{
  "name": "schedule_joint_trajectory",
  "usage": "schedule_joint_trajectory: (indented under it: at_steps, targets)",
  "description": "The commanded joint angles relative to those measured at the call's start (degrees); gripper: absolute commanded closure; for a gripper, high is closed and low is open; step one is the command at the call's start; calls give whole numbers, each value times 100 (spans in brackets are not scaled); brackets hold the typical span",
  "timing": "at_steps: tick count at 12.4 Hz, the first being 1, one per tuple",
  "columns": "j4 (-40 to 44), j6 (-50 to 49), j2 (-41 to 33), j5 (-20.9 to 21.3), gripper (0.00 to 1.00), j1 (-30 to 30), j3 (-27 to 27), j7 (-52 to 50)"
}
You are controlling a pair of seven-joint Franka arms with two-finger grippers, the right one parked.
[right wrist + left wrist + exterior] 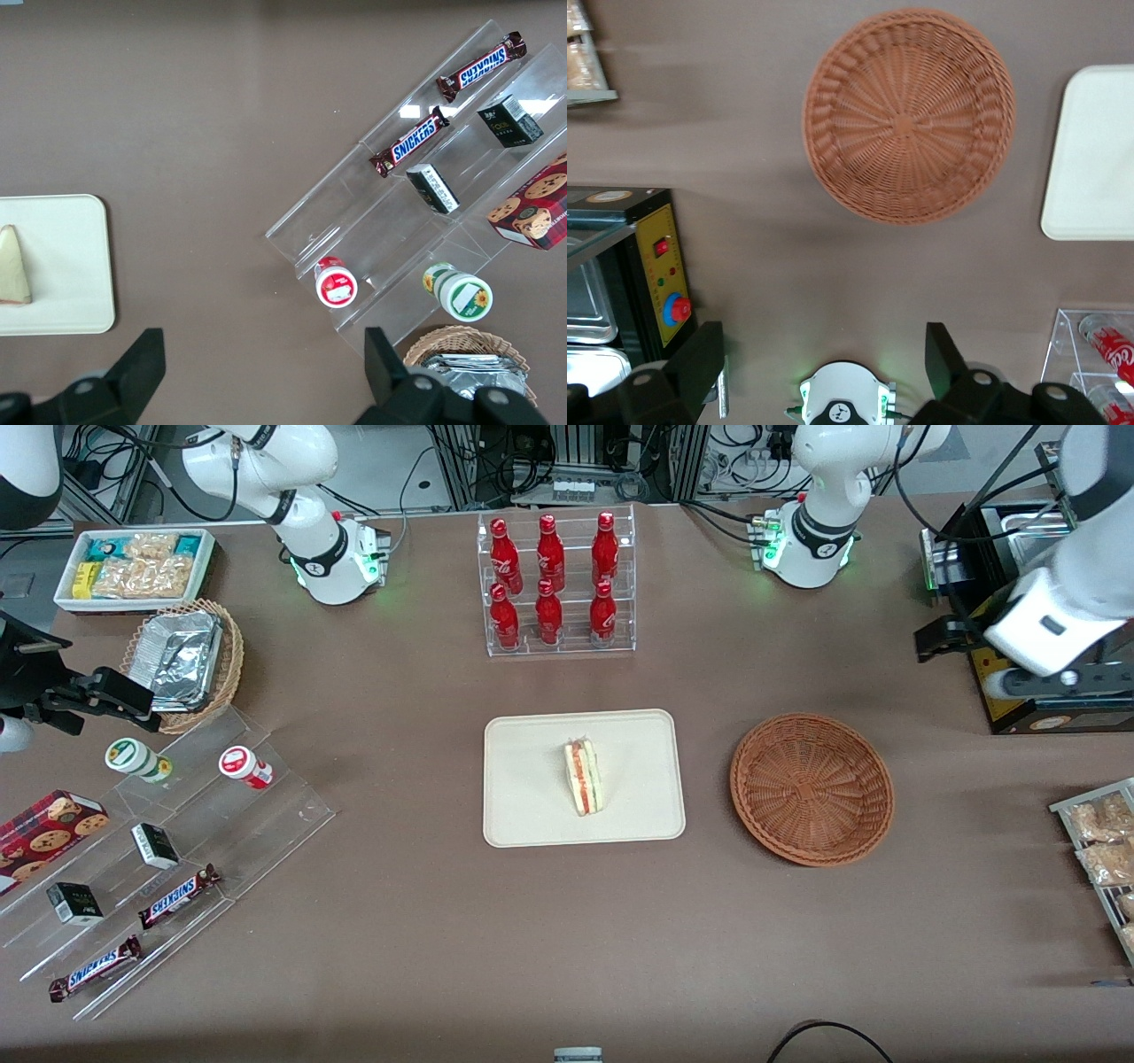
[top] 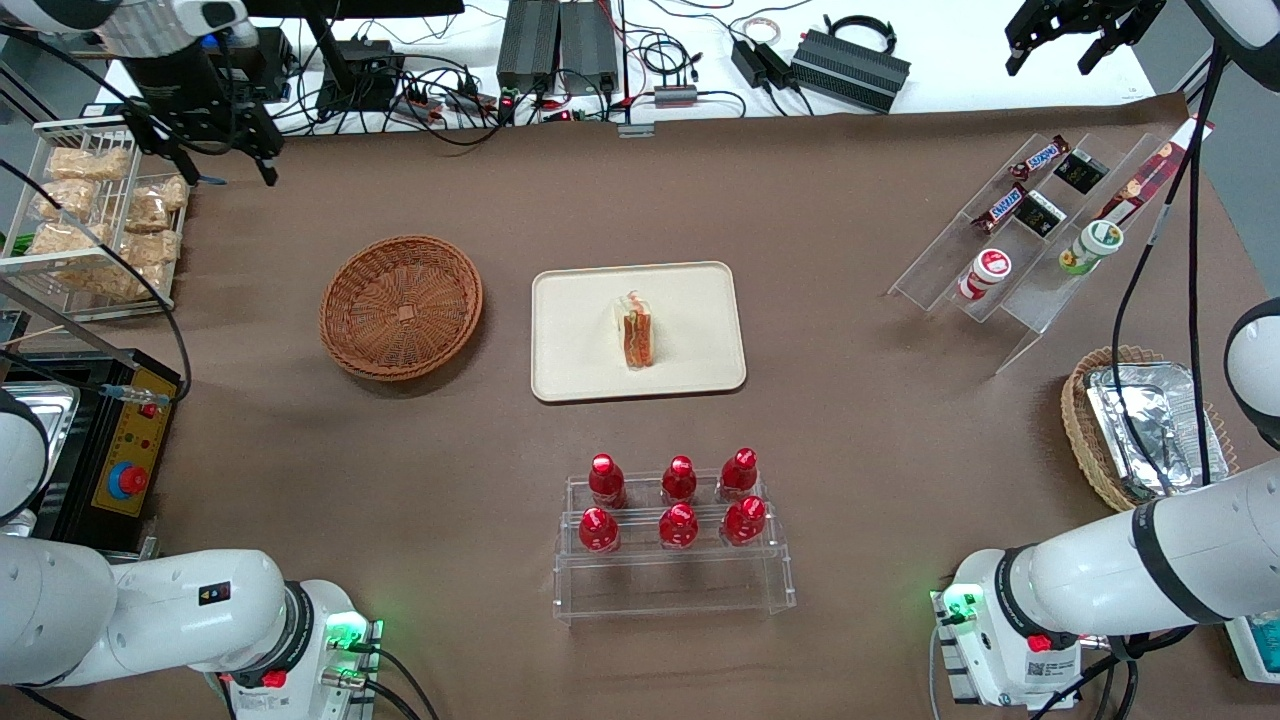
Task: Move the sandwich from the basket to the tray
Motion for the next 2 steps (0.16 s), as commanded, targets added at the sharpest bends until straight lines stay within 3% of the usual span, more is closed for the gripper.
schedule_joint_trajectory:
  at_steps: [1, 2]
  targets:
    - [78, -91, -95, 48, 0, 49, 198, 137]
    - [130, -91, -87, 39, 0, 49, 233, 163]
